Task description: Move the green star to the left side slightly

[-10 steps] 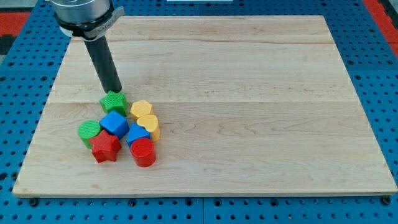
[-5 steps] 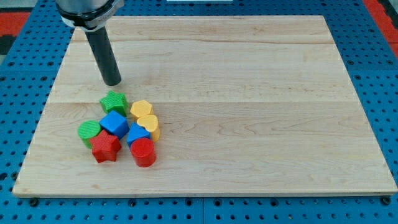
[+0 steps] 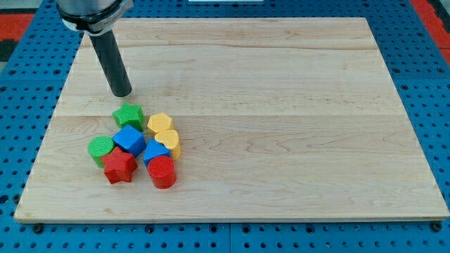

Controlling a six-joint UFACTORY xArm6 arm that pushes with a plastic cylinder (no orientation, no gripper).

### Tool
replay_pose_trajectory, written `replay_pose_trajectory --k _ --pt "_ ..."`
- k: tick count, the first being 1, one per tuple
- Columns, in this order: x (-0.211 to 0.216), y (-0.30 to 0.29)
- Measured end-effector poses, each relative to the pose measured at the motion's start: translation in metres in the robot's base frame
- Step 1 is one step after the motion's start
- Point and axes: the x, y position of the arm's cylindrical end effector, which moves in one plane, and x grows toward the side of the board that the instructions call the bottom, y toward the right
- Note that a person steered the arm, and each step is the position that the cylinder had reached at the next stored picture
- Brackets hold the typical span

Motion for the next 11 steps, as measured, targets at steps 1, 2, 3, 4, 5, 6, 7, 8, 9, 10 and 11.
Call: replay_pose_trajectory --k 1,2,3,4,5,6,7,8,9,10,11 --pt "0.0 -0.001" --pt "0.0 -0.002" --pt "-0.001 -0.003" --pt "-0.003 -0.005" --pt "-0.006 -0.01" --pt "-0.006 -0.017" --pt "-0.006 -0.023" --pt "0.0 -0.018" --pt "0.009 -0.036" --pt "0.019 -0.087" --pt "0.076 -0.069"
